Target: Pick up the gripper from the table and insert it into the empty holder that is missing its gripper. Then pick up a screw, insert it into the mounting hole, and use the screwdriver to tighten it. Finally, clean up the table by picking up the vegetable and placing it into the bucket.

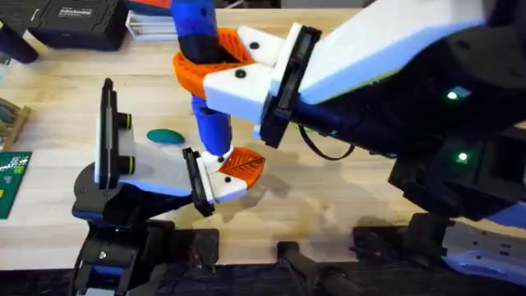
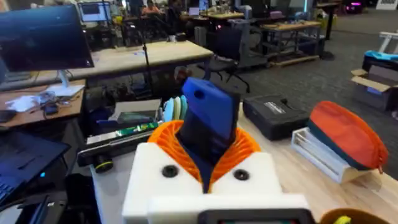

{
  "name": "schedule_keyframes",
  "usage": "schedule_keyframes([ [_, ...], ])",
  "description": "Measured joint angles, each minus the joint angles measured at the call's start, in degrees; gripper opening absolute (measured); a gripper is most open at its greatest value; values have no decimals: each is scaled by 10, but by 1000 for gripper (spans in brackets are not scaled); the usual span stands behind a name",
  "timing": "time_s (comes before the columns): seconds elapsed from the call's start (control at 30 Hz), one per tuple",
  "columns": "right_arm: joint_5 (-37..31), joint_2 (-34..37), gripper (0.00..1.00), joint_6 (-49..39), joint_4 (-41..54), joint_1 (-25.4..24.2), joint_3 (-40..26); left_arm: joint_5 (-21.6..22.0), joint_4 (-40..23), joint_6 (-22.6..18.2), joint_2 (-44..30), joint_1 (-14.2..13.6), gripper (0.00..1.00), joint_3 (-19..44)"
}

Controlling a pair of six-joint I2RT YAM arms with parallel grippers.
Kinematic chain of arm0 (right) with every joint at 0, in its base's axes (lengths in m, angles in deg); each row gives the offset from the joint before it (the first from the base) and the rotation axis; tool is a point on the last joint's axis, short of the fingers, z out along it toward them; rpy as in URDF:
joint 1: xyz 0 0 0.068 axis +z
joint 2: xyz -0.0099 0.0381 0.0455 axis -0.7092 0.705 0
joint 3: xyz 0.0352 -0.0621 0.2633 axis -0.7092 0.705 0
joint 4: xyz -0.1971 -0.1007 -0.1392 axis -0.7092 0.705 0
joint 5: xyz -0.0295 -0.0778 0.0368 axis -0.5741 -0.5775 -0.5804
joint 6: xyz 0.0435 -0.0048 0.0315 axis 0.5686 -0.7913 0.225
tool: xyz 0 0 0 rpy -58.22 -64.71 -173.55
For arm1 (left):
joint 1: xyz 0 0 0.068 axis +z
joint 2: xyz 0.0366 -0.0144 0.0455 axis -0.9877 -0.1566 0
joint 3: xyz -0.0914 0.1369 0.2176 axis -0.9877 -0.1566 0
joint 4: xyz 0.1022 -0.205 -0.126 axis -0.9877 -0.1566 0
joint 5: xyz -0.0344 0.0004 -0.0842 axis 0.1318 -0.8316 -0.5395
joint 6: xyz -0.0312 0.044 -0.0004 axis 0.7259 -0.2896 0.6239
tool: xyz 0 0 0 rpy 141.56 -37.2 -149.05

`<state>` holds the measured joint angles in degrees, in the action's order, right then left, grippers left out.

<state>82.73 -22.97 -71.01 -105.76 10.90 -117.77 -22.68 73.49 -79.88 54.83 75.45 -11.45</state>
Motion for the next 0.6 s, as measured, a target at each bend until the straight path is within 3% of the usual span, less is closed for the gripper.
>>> schedule_keyframes([
  [0.33, 6, -13, 21, 2, -84, -32, 9, 1, 1, 0, 0, 0, 14, 0],
  [0.6, 6, -14, 21, -48, -41, -46, 1, 1, 1, 0, 0, 0, 14, 0],
])
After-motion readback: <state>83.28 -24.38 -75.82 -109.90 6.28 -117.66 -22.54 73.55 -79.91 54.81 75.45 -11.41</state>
